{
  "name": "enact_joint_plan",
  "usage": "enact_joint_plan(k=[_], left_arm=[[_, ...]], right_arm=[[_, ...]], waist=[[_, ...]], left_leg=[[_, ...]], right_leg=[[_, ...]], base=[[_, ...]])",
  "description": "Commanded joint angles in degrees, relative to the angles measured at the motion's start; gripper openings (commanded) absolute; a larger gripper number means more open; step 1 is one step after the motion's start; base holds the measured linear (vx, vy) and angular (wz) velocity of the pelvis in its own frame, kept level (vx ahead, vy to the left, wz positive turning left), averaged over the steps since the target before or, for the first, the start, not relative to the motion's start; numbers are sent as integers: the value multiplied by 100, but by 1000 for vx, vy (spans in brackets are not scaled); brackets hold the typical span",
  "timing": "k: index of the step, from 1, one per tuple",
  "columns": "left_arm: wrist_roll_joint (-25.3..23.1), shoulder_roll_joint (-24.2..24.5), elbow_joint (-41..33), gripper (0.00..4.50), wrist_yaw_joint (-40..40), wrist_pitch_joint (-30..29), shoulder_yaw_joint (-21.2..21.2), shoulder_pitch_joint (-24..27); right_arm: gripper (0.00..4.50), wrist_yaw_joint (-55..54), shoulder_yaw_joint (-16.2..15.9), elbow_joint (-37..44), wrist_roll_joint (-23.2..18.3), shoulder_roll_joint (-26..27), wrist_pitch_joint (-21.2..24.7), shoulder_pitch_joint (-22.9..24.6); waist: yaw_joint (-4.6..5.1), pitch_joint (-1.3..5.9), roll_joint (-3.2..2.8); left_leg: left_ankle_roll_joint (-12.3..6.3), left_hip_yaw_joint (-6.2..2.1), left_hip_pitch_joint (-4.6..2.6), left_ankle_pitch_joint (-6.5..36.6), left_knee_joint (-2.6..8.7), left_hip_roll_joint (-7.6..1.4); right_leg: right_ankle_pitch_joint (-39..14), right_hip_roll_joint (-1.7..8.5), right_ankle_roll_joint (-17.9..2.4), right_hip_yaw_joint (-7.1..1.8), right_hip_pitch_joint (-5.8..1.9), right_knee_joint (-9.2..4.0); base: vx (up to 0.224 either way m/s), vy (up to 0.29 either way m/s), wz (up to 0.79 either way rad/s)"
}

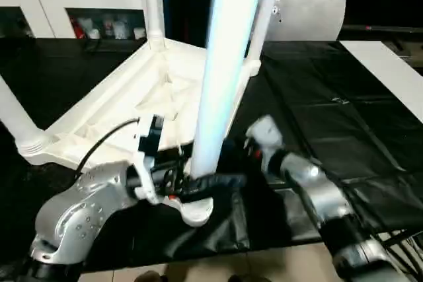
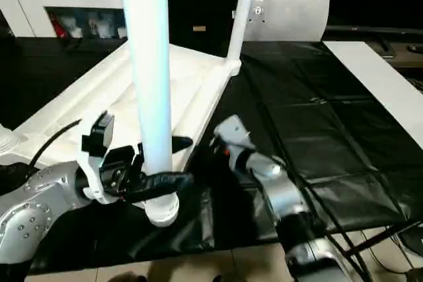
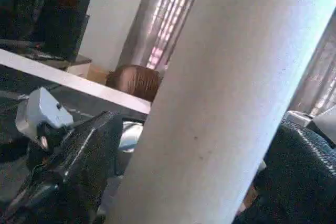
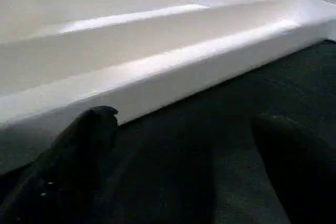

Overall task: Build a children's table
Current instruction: Rotate table base

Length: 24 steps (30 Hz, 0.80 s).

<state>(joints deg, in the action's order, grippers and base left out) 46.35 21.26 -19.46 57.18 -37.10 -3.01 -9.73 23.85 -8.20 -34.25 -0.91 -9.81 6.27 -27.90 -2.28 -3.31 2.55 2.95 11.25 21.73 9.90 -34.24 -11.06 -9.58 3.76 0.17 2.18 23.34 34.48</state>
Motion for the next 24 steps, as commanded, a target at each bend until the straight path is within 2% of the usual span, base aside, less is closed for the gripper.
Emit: enact_joint_plan(k=[1,7,11,13,16,20,21,22,24], left_arm=[[-46,-46,-15,444,-11,-6,-107,-154],[-63,-156,-40,444,-48,42,-262,-260],[-125,-314,-8,444,-74,75,-464,-439],[-166,-448,48,444,-103,107,-567,-541],[-273,-676,172,444,-187,208,-709,-706],[-428,-916,354,444,-337,390,-789,-860],[-644,-1134,559,444,-490,632,-828,-1001],[-644,-1134,559,444,-490,632,-828,-1001],[-868,-1395,778,444,-665,919,-842,-1170]], right_arm=[[450,-233,199,-406,-94,95,-2,-254],[450,-143,96,-743,-66,313,-184,-467],[450,9,-1,-925,-8,539,-399,-578],[450,97,-67,-983,-20,620,-486,-618],[450,202,-121,-1049,-25,711,-578,-648],[450,251,-114,-1145,-10,756,-678,-669],[450,321,-114,-1164,-17,763,-737,-653],[450,321,-114,-1164,-17,763,-737,-653],[450,414,-111,-1187,-29,758,-807,-634]], waist=[[2,303,-104],[4,310,-110],[10,327,-110],[20,335,-108],[41,326,-90],[52,327,-107],[50,328,-106],[47,329,-104],[48,331,-98]], left_leg=[[425,-121,-166,2147,473,-171],[422,-120,-157,2092,478,-179],[403,-120,-125,1944,480,-178],[398,-116,-132,1904,471,-179],[372,-112,-117,1961,460,-173],[376,-123,-121,2069,456,-180],[363,-116,-140,2111,446,-178],[355,-114,-146,2121,443,-179],[353,-127,-138,2144,448,-188]], right_leg=[[-2140,299,-781,-213,-146,-425],[-1922,300,-866,-213,-150,-398],[-1710,305,-933,-209,-197,-366],[-1646,303,-937,-210,-201,-367],[-1803,316,-932,-216,-209,-387],[-2054,320,-886,-214,-204,-423],[-2107,310,-874,-211,-187,-437],[-2119,310,-872,-212,-182,-445],[-2172,313,-844,-203,-194,-450]], base=[[0,0,0],[0,0,0],[0,0,0],[0,0,0],[0,0,0],[0,0,0],[0,0,0],[0,0,0],[0,0,0]])
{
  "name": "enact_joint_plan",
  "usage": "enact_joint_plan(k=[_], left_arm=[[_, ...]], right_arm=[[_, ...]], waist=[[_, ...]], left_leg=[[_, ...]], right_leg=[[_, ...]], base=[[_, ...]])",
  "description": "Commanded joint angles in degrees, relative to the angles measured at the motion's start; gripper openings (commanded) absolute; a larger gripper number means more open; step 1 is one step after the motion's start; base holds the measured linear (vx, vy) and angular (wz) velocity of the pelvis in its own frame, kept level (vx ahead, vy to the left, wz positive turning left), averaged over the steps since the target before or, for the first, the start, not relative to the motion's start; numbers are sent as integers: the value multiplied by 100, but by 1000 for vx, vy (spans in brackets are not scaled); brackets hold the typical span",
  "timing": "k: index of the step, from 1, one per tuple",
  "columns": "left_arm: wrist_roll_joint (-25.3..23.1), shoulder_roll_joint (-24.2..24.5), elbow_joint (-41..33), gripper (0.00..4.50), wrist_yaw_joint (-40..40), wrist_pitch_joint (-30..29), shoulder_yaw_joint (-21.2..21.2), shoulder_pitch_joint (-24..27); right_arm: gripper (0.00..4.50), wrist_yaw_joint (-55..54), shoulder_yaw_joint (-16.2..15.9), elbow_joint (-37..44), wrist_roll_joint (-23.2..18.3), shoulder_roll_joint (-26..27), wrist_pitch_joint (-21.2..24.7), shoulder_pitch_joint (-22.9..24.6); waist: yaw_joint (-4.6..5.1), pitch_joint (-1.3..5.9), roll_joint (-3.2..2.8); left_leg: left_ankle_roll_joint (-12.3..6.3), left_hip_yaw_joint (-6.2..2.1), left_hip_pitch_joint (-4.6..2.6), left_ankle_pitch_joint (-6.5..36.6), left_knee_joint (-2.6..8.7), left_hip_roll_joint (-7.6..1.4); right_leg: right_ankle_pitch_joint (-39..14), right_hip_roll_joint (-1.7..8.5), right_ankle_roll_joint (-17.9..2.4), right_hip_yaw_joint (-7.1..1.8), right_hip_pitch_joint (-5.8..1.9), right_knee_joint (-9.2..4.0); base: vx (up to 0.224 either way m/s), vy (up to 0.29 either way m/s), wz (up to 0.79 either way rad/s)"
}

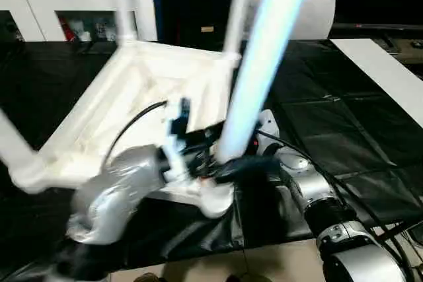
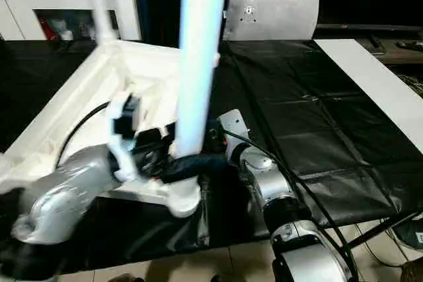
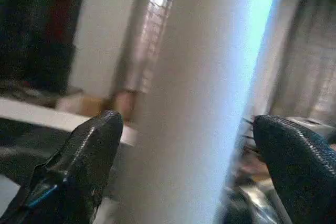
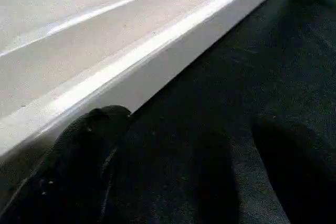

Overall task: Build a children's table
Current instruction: Rotate table base

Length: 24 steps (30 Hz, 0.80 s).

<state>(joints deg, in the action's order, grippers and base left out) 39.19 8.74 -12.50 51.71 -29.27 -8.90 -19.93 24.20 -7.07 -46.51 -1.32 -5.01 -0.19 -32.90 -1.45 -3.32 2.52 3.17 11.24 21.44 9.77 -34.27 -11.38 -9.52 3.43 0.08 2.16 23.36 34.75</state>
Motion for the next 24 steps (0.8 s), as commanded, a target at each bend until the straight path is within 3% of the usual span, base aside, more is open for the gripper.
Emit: enact_joint_plan(k=[1,9,14,16,18,24], left_arm=[[-179,-201,122,444,-138,190,-261,-186],[-983,-582,833,444,-748,1000,-206,-538],[-1624,-763,1469,444,-1576,1597,37,-828],[-1704,-778,1597,444,-1706,1676,97,-884],[-1764,-788,1691,444,-1742,1814,127,-916],[-1706,-792,1551,444,-1473,1897,52,-752]], right_arm=[[450,447,-224,41,-9,280,-194,-124],[450,293,-141,-143,47,272,-276,-173],[450,9,87,-329,42,114,-253,-230],[450,-64,199,-354,-9,46,-247,-238],[450,-141,353,-368,-84,-67,-248,-231],[450,-196,565,-392,-186,-309,-257,-145]], waist=[[-38,339,-89],[-62,358,-111],[-62,343,-86],[-62,338,-68],[-87,338,-100],[-101,337,-89]], left_leg=[[321,-123,-110,2133,445,-154],[232,-118,-103,2016,446,-167],[226,-130,-122,2237,432,-149],[209,-139,-94,2229,432,-143],[203,-135,-156,2312,413,-144],[188,-140,-129,2356,423,-145]], right_leg=[[-2145,344,-841,-204,-197,-478],[-1716,342,-1066,-196,-222,-442],[-2282,355,-872,-179,-198,-505],[-2507,374,-779,-171,-212,-527],[-2704,365,-728,-165,-141,-562],[-2690,358,-728,-149,-147,-559]], base=[[0,0,0],[0,0,0],[0,0,0],[0,0,0],[0,0,0],[0,0,0]])
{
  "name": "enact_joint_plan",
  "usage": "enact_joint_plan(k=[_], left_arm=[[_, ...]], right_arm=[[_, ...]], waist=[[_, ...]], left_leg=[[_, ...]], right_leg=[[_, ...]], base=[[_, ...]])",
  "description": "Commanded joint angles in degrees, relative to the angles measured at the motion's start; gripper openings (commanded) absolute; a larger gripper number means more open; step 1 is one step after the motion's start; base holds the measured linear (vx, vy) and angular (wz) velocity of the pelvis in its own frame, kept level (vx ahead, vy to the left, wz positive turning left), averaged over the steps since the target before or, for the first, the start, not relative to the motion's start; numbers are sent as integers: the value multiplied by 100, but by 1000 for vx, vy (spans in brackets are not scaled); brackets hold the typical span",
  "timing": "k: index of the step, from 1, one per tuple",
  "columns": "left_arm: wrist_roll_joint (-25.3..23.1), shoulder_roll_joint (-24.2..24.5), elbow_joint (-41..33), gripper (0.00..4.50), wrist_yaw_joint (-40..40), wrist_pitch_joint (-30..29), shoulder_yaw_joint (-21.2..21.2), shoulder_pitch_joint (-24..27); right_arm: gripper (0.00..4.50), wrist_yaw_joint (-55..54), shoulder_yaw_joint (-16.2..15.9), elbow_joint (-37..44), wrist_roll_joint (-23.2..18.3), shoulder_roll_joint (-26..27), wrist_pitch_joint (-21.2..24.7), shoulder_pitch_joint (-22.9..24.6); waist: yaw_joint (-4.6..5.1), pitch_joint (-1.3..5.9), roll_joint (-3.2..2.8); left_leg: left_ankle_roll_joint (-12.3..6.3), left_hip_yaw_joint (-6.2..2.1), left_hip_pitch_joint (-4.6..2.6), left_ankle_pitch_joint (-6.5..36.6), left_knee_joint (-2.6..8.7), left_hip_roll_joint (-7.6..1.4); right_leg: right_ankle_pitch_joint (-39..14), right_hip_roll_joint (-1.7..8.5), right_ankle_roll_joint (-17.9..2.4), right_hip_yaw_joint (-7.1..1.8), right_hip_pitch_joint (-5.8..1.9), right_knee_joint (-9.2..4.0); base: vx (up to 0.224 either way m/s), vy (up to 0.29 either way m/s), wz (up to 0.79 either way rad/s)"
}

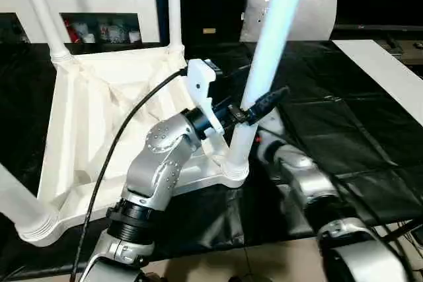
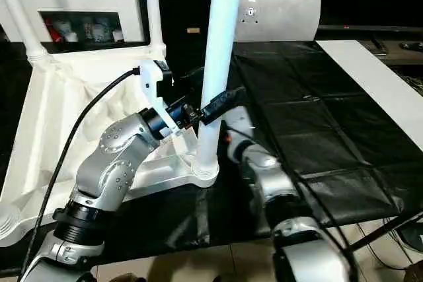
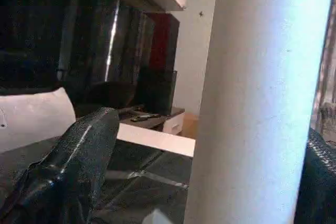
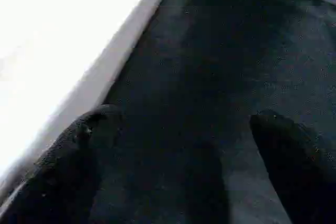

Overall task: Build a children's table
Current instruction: Rotate table base

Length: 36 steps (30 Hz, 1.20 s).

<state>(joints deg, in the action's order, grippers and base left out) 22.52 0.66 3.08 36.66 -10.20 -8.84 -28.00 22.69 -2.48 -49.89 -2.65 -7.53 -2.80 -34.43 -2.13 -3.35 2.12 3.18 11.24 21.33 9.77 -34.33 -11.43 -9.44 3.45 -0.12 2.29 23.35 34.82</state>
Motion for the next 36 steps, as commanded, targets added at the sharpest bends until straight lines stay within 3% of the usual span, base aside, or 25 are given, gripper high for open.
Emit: enact_joint_plan(k=[1,11,13,16,17,18,21,28,32,36], left_arm=[[-4,40,-71,444,101,-18,4,118],[-220,630,-321,444,375,-193,-227,737],[-439,928,-354,444,513,-143,-293,927],[-782,1573,-571,444,773,-189,-473,1265],[-782,1573,-571,444,773,-189,-473,1265],[-1028,2019,-727,444,915,-383,-681,1393],[-1245,2479,-927,444,1115,-543,-865,1552],[-1384,2925,-1431,388,1138,-1285,-1034,1694],[-1411,2846,-1432,361,980,-1438,-1029,1668],[-1534,2760,-1216,331,884,-1670,-1055,1547]], right_arm=[[450,-58,156,-49,-75,-105,13,33],[450,234,502,672,-346,-584,124,496],[450,494,532,1099,-436,-705,162,734],[450,1119,483,1978,-693,-1007,330,1242],[450,1119,483,1978,-693,-1007,330,1242],[450,1487,384,2378,-771,-1217,359,1484],[450,1858,296,2811,-816,-1486,401,1745],[450,2500,229,3919,-1105,-1976,934,2278],[450,2729,159,4292,-1267,-2088,1190,2427],[450,3219,-54,4894,-1580,-2298,1648,2644]], waist=[[-32,342,-51],[-60,369,-54],[-43,353,-40],[-53,337,-77],[-65,336,-72],[-69,330,-93],[-98,293,-114],[-152,262,-108],[-139,262,-103],[-148,266,-134]], left_leg=[[185,-143,-109,2339,430,-141],[68,-106,-73,1982,437,-160],[63,-105,-78,2064,442,-159],[67,-132,-91,2208,462,-161],[62,-133,-103,2242,465,-174],[78,-133,-106,2310,469,-164],[89,-144,-134,2440,477,-179],[100,-158,-146,2509,475,-162],[104,-169,-145,2531,453,-137],[81,-190,-145,2575,476,-150]], right_leg=[[-2693,359,-712,-160,-155,-562],[-1946,332,-879,-188,-194,-486],[-2126,330,-839,-188,-185,-510],[-2529,341,-658,-191,-171,-546],[-2544,337,-631,-194,-165,-550],[-2647,319,-601,-187,-157,-560],[-2883,340,-628,-194,-112,-578],[-3360,353,-488,-186,-94,-635],[-3660,354,-331,-163,-75,-687],[-3524,348,-336,-145,-89,-691]], base=[[0,0,0],[0,0,0],[0,0,0],[0,0,0],[0,0,0],[0,0,0],[0,0,0],[0,0,0],[0,0,0],[0,0,0]])
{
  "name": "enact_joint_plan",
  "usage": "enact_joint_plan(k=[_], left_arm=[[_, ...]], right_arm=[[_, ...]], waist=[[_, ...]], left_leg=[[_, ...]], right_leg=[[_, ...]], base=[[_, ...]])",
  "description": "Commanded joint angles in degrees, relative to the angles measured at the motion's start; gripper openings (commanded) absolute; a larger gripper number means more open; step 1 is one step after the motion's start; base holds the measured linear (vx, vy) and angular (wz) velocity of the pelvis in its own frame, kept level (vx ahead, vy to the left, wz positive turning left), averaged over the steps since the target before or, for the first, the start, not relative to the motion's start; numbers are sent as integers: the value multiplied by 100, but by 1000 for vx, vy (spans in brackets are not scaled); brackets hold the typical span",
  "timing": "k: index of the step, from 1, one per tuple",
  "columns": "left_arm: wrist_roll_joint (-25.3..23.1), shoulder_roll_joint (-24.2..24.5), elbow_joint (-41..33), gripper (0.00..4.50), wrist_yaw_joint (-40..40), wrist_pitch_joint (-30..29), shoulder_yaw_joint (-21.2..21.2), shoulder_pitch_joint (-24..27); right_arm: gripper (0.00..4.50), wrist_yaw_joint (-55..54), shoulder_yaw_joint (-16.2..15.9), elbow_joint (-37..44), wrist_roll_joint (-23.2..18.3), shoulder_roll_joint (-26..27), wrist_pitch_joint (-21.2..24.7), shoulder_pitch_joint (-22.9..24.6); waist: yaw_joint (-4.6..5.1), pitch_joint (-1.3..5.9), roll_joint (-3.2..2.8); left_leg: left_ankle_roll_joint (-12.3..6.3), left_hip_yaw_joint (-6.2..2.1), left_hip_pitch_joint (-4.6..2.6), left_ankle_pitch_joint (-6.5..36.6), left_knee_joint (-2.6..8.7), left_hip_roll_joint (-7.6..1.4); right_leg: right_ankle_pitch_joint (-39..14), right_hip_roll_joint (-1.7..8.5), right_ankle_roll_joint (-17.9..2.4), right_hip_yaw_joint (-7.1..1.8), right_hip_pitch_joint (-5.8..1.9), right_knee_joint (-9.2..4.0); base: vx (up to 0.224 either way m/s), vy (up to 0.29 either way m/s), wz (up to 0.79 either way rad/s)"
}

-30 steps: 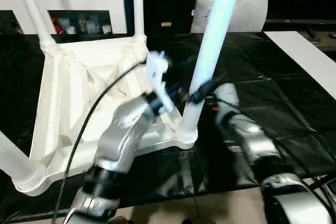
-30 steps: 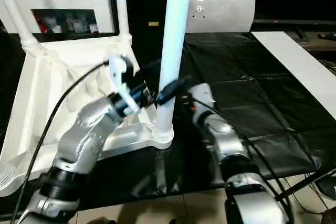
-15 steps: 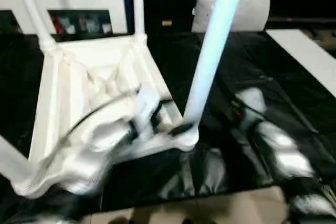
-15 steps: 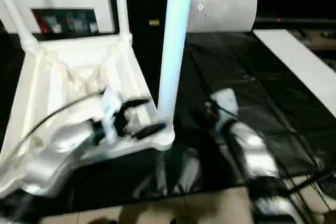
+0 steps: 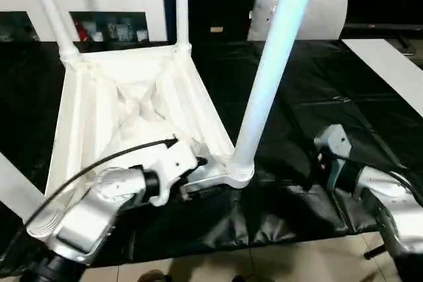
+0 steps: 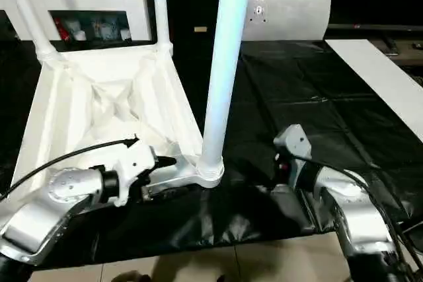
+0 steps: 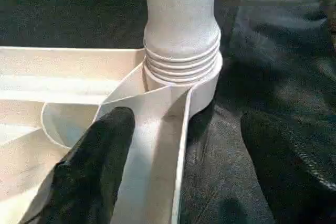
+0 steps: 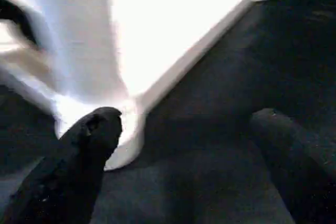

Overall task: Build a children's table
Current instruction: Rotate table base, then rotate leg to tighten

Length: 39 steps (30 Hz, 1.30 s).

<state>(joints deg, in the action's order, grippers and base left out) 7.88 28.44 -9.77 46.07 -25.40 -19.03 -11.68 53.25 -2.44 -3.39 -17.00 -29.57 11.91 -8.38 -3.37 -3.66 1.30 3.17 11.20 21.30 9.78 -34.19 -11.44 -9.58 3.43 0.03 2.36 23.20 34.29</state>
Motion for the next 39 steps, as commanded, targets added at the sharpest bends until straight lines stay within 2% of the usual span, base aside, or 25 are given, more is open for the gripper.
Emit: enact_joint_plan(k=[1,3,4,10,16,18,20,21,25,29,30,34,39], left_arm=[[-68,-20,73,326,-61,-157,-35,-88],[-12,-57,128,308,-127,-274,-14,-125],[-25,-45,171,308,-128,-301,-33,-146],[-61,-67,287,251,-55,-506,-72,-203],[25,-154,368,199,1,-712,-107,-333],[67,-147,355,184,98,-734,-140,-354],[91,-111,323,155,199,-820,-197,-368],[75,-101,326,155,202,-844,-212,-373],[2,-105,429,109,190,-824,-225,-433],[-89,-48,527,94,241,-830,-288,-530],[-110,-33,542,67,249,-835,-304,-545],[-179,49,599,62,321,-848,-382,-586],[-319,215,660,12,461,-822,-542,-645]], right_arm=[[450,168,-60,254,-149,-98,185,43],[450,223,-97,403,-187,-150,306,91],[450,235,-112,454,-185,-179,343,110],[450,281,-105,692,-230,-308,584,239],[450,300,-121,776,-242,-332,728,248],[450,299,-129,784,-242,-338,748,249],[450,286,-136,776,-233,-337,759,247],[450,281,-139,773,-229,-336,760,249],[450,279,-152,802,-222,-332,788,271],[450,316,-185,833,-215,-343,829,282],[450,317,-184,834,-217,-342,834,281],[450,358,-205,829,-223,-364,830,271],[450,401,-226,726,-180,-379,809,166]], waist=[[-18,308,-47],[-25,309,-62],[-36,312,-89],[-53,319,-71],[-73,334,-75],[-87,333,-96],[-93,336,-88],[-92,333,-81],[-108,338,-89],[-134,342,-95],[-142,342,-96],[-148,338,-105],[-145,334,-105]], left_leg=[[78,-193,-130,2537,469,-150],[80,-188,-132,2521,468,-152],[81,-190,-144,2515,468,-152],[67,-181,-135,2434,468,-156],[33,-171,-111,2227,462,-158],[42,-173,-120,2229,465,-167],[40,-170,-121,2223,467,-166],[39,-166,-114,2216,465,-162],[16,-160,-118,2159,456,-157],[23,-162,-128,2148,455,-156],[25,-164,-119,2141,456,-154],[43,-169,-138,2231,456,-153],[54,-179,-144,2282,454,-141]], right_leg=[[-3441,361,-367,-150,-94,-631],[-3374,365,-402,-152,-91,-640],[-3335,367,-417,-159,-85,-639],[-3095,373,-535,-169,-107,-614],[-2886,378,-599,-177,-137,-579],[-2803,383,-653,-178,-135,-571],[-2782,384,-666,-180,-140,-569],[-2769,381,-670,-182,-143,-567],[-2826,382,-638,-183,-145,-573],[-2918,382,-581,-178,-141,-580],[-2959,384,-549,-178,-143,-584],[-3106,388,-508,-171,-127,-604],[-3315,390,-422,-157,-120,-629]], base=[[0,0,0],[0,0,0],[0,0,0],[0,0,0],[0,0,0],[0,0,0],[0,0,0],[0,0,0],[0,0,0],[0,0,0],[0,0,0],[0,0,0],[0,0,0]])
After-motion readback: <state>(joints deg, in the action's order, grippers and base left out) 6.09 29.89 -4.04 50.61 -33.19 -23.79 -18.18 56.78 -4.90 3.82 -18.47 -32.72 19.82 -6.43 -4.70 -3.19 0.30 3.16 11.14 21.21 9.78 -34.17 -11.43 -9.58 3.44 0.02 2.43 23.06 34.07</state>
